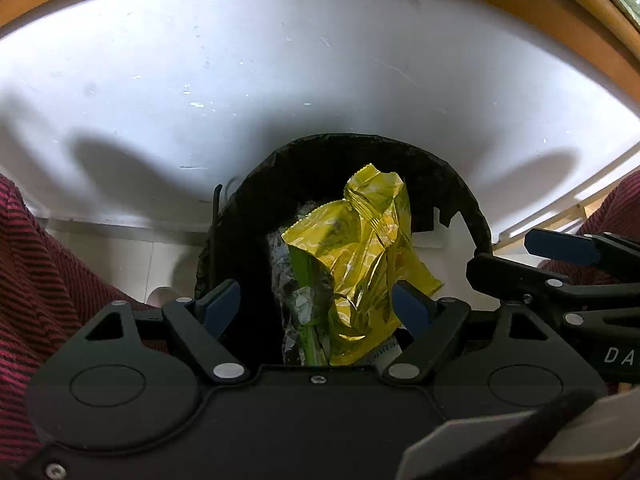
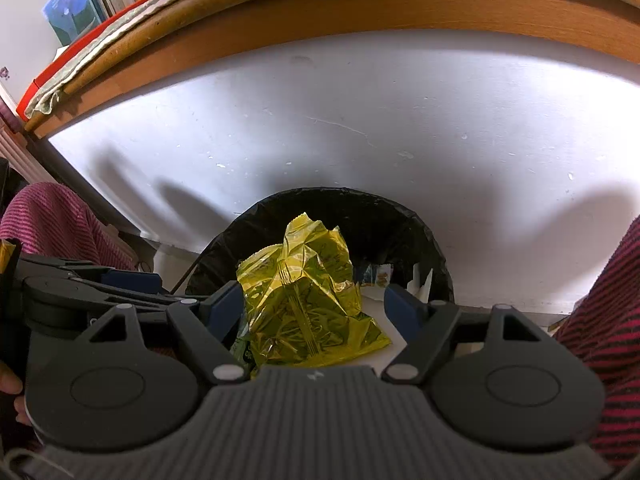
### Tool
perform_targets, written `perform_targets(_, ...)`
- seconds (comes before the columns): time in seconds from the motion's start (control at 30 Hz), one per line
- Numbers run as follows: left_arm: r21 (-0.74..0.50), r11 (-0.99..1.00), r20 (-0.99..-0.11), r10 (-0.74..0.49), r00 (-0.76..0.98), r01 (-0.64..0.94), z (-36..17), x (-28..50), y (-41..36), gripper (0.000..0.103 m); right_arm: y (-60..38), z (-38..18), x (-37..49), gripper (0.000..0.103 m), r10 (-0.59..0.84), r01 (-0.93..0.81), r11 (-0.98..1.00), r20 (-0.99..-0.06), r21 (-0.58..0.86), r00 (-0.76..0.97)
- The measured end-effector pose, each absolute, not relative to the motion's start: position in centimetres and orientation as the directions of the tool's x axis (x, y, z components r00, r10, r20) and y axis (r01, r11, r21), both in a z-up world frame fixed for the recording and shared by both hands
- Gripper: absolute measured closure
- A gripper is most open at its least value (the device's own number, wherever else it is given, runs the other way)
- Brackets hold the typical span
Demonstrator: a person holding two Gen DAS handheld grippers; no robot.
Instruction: Collect trash
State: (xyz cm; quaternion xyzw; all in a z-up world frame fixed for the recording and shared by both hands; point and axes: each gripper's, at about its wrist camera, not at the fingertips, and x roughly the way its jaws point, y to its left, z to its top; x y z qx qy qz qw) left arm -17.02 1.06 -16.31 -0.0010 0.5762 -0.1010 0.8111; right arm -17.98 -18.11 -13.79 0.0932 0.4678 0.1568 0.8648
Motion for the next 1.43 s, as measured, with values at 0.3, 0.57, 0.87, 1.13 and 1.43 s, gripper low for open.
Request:
perform_targets(0.3,-0.105,0.981,-0.938,-0.152,0.313,0.161,-16.51,-17.22,1.01,0.020,-18.11,-13.85,-17.96,0.017,0.358,-0.184,0.934,-0.780,0.307,0.513)
perform_targets(0.57,-0.086,0.982,-0.941,-0.136,0.311,0.169,-16.67,-17.21,1.08,0.018,-18.10,-13.86,-17.97,0.017,0.357,-0.183,0.934,-0.781,0.307,0.513)
perform_targets(0.87,-0.077,0.983,-0.941,-0.126,0.314,0.165,-16.72,-17.30,0.99,0.016,-18.08,-13.84,-17.96,0.017,0.357,-0.183,0.934,-0.781,0.307,0.513)
perform_targets(1.13,-0.082,0.981,-0.938,-0.136,0.319,0.178,-16.58,-17.40,1.02,0.015,-18.06,-13.84,-18.01,0.017,0.354,-0.181,0.935,-0.781,0.305,0.514)
perform_targets(1.43,-0.077,0.979,-0.934,-0.138,0.331,0.190,-16.24,-17.45,0.88,0.015,-18.07,-13.85,-18.00,0.017,0.354,-0.181,0.935,-0.781,0.305,0.514)
